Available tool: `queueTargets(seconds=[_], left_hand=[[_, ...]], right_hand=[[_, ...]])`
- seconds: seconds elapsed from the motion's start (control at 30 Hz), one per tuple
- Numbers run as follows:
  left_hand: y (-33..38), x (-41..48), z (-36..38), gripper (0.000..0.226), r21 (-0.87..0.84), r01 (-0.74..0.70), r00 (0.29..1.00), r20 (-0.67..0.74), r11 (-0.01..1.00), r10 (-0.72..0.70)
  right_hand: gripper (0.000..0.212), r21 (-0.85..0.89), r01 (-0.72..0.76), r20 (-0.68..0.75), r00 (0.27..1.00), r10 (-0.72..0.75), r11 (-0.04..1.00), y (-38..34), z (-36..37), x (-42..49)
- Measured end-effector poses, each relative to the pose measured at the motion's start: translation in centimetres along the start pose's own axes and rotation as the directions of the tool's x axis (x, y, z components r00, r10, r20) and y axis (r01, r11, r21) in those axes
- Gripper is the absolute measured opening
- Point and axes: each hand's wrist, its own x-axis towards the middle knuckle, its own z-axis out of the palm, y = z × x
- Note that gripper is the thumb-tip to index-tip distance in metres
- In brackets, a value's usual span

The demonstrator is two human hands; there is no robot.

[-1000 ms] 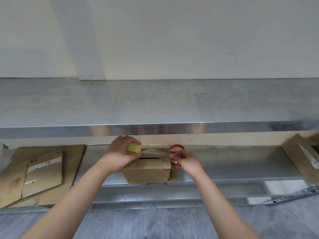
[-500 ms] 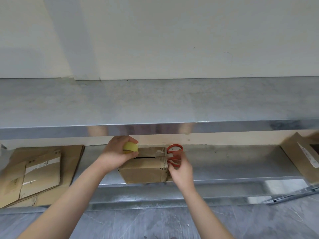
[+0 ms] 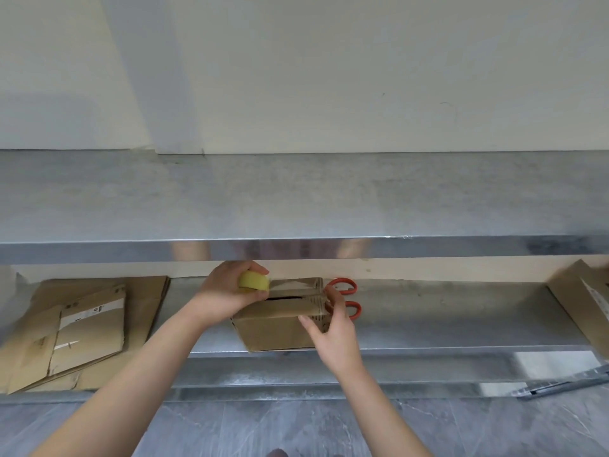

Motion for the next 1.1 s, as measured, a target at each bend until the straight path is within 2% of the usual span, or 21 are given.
queueTargets(seconds=[0.13, 0.23, 0.3, 0.43, 0.5, 0.6, 0.77, 0.87, 1.0, 1.1], left_hand=[[-0.4, -0.2, -0.1, 0.032, -0.046, -0.019, 1.0, 0.003, 0.999, 0.019], [-0.7, -0.2, -0.1, 0.032, -0.06, -0.017, 1.0, 0.003, 0.998, 0.017], [-0.8, -0.1, -0.1, 0.033, -0.058, -0.007, 1.0, 0.005, 0.998, 0.007], [-1.0, 0.1, -0.4, 0.034, -0.087, -0.014, 1.0, 0.024, 0.996, 0.016], [-1.0, 0.0, -0.6, 0.036, -0.108, -0.035, 0.998, 0.04, 0.994, 0.039], [-1.4, -0.5, -0.6, 0.037, -0.191, 0.001, 1.0, -0.003, 0.982, -0.002], [-2.3, -1.3, -0.2, 0.032, -0.284, 0.0, 1.0, -0.002, 0.959, 0.0], [-2.3, -1.4, -0.1, 0.028, -0.317, -0.019, 1.0, 0.006, 0.948, 0.022], [-2.5, -2.0, 0.1, 0.031, -0.42, -0.046, 0.999, -0.016, 0.906, 0.043], [-2.8, -2.2, 0.4, 0.023, -0.43, -0.038, 0.997, -0.077, 0.902, 0.005]], right_hand=[[0.089, 0.019, 0.031, 0.197, 0.98, -0.034, 0.999, 0.1, -0.9, 1.2], [0.097, 0.12, -0.029, 0.278, 0.961, -0.005, 0.992, -0.1, -0.5, 1.6], [0.101, 0.161, -0.055, 0.271, 0.962, 0.009, 0.985, -0.1, 0.0, 1.4], [0.1, 0.12, -0.025, 0.23, 0.973, -0.004, 0.993, 0.7, -0.1, 1.6], [0.097, 0.075, -0.008, 0.224, 0.975, -0.009, 0.997, 1.2, -0.6, 1.9], [0.096, -0.017, 0.05, 0.221, 0.974, -0.045, 0.999, 1.3, -1.1, 2.5], [0.095, -0.073, 0.139, 0.295, 0.949, -0.112, 0.988, 1.2, -1.4, 3.0], [0.088, -0.048, 0.104, 0.305, 0.949, -0.084, 0.993, 1.2, -1.5, 2.9], [0.082, -0.02, 0.104, 0.256, 0.962, -0.095, 0.994, 1.1, -1.4, 2.7], [0.073, 0.009, 0.072, 0.142, 0.987, -0.073, 0.997, 1.0, -1.0, 1.9]])
